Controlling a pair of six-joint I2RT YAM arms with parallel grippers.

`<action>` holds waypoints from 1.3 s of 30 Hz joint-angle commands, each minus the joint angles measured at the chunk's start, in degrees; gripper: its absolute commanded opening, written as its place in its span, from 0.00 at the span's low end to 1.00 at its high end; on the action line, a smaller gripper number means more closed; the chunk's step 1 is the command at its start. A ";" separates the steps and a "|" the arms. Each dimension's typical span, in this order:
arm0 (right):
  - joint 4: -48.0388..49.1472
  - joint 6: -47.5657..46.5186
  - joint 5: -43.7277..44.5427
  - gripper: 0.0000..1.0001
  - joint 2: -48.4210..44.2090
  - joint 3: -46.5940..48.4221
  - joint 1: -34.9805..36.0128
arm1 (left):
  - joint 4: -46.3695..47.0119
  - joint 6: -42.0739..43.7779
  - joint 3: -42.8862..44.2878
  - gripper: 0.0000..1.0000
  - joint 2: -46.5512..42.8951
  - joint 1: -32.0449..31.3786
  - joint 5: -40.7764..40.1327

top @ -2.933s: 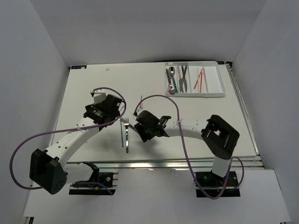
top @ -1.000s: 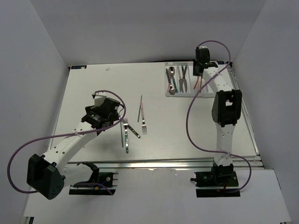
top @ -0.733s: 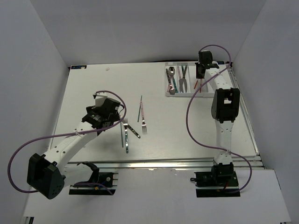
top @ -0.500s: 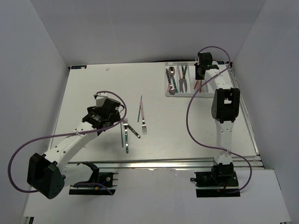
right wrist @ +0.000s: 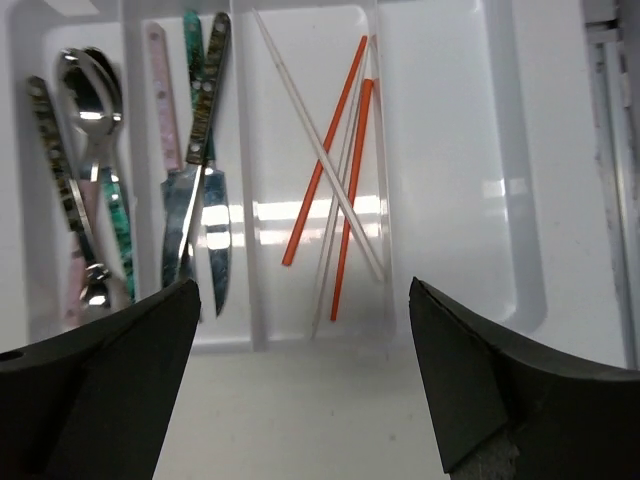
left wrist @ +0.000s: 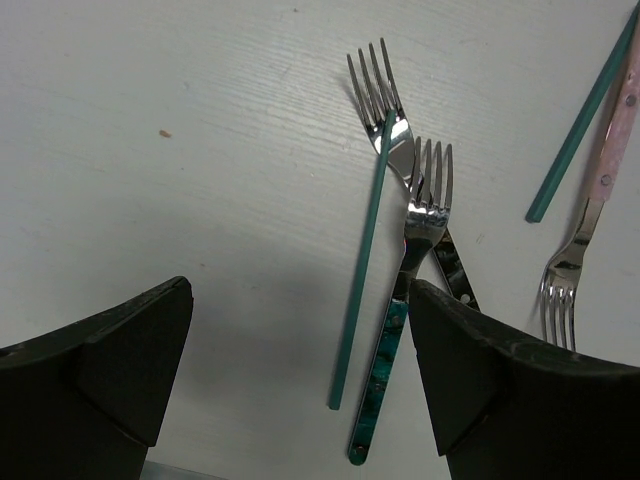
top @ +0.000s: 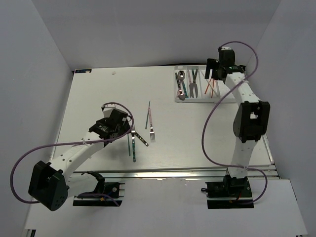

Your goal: Sort the eating utensils into containers

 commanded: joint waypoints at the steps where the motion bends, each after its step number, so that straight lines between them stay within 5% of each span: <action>1: 9.28 3.05 -0.26 0.89 -13.20 -8.05 0.90 | 2.95 -2.29 -0.85 0.98 0.93 -0.02 3.83; 5: 16.19 -2.21 -4.65 0.89 -15.00 -14.33 0.90 | 3.75 -2.02 -0.76 0.98 1.72 -0.02 4.97; 10: -1.12 -1.35 -7.02 0.78 -3.73 3.09 0.99 | 4.36 -1.58 -1.02 0.98 1.46 -0.02 4.37; 17: 12.30 2.43 -12.04 0.78 -19.53 -19.75 3.97 | 6.73 -1.50 -1.03 0.92 6.28 -0.02 5.94; 25: 13.98 3.66 -13.80 0.78 -29.56 -32.14 7.05 | 7.70 -1.50 -1.03 0.54 11.82 -0.02 3.84; 39: 13.72 3.49 -13.19 0.79 -30.27 -34.62 9.69 | 12.45 -1.23 -3.40 0.52 17.71 -0.02 7.96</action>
